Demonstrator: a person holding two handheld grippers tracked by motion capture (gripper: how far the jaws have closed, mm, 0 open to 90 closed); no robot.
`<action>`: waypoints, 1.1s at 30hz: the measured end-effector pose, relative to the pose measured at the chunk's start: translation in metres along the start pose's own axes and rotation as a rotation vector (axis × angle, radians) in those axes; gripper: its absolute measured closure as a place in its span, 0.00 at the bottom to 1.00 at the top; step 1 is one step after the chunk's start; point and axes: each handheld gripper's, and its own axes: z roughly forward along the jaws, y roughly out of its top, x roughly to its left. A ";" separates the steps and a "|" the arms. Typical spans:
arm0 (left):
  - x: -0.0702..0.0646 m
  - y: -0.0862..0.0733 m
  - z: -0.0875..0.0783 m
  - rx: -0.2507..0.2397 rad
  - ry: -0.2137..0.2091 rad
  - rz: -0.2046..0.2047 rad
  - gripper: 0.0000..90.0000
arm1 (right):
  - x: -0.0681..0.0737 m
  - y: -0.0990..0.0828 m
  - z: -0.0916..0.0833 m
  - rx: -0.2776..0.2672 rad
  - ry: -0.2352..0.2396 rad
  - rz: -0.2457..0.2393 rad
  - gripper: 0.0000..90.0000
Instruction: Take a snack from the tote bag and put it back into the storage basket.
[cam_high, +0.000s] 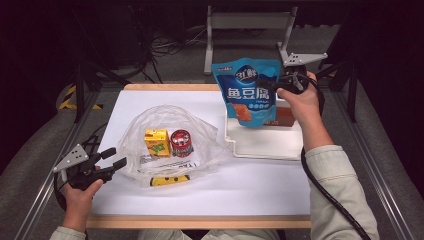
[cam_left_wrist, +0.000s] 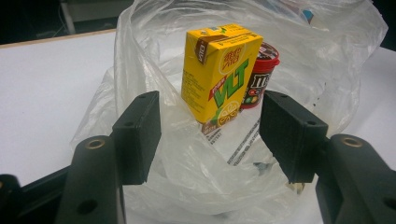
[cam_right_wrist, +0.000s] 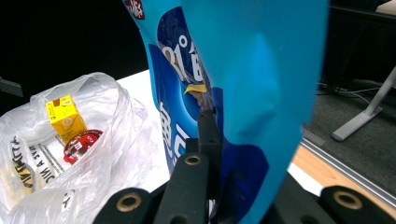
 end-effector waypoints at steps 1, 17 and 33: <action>0.000 0.000 0.000 0.000 0.000 0.000 0.44 | 0.000 -0.002 0.001 0.002 0.001 0.004 1.00; 0.000 0.000 0.001 0.001 -0.001 0.001 0.44 | 0.006 -0.006 -0.003 0.001 0.018 0.029 1.00; 0.000 0.000 0.001 0.000 -0.002 0.001 0.44 | -0.001 -0.030 0.003 -0.006 0.034 0.085 1.00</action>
